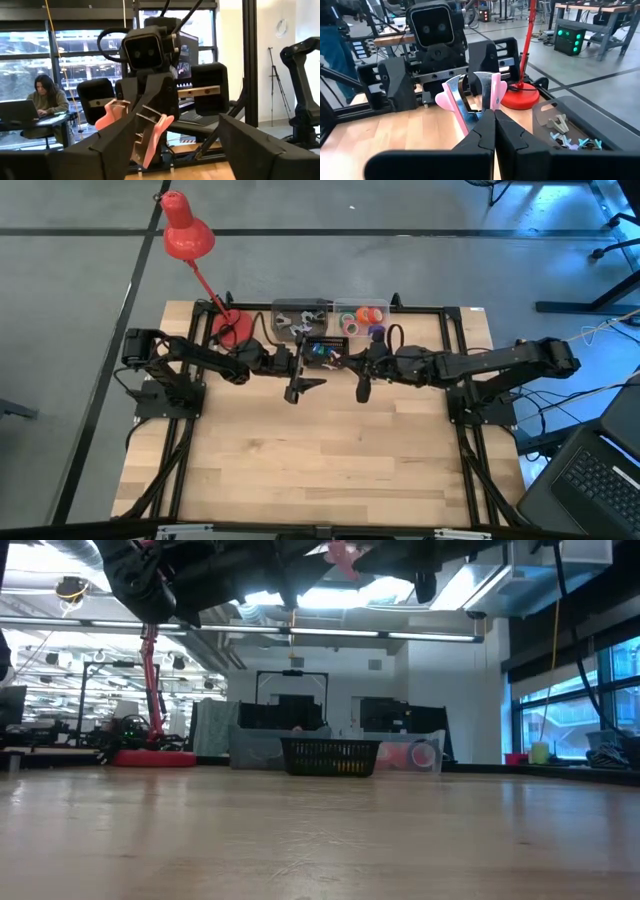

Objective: Pick and place Stapler, Stapler remover, tape
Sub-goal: Put the pink staple remover into the gray bin, then return to Home Position

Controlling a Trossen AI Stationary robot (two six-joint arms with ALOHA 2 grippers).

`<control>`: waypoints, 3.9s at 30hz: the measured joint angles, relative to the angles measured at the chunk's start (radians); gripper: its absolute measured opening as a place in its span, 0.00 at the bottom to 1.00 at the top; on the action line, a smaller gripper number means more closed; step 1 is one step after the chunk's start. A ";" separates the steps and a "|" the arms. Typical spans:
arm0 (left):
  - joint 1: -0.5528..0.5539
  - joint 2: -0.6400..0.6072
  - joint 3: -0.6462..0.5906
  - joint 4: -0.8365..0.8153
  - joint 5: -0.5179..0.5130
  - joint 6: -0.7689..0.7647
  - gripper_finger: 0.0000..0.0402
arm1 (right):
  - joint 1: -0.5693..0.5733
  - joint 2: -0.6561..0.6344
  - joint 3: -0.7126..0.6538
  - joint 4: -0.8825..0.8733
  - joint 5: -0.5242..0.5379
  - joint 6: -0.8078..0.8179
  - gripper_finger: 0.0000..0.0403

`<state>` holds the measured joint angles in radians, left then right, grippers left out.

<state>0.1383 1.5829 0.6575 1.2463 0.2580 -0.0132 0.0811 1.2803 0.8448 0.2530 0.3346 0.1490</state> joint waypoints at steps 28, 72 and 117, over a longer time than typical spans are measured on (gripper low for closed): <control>0.001 -0.002 0.000 -0.023 0.002 0.002 0.06 | 0.001 0.001 0.000 0.010 -0.025 -0.023 0.00; 0.517 0.334 0.741 -1.810 -0.440 0.396 0.06 | 0.000 -0.152 0.001 -0.913 0.353 0.367 0.20; -0.192 -0.575 -0.149 -0.974 -0.318 0.042 0.60 | 0.234 -0.135 0.000 -0.932 0.424 0.424 0.20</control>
<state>-0.0541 1.0076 0.5085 0.2719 -0.0603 0.0286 0.3147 1.1458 0.8452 -0.6791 0.7587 0.5728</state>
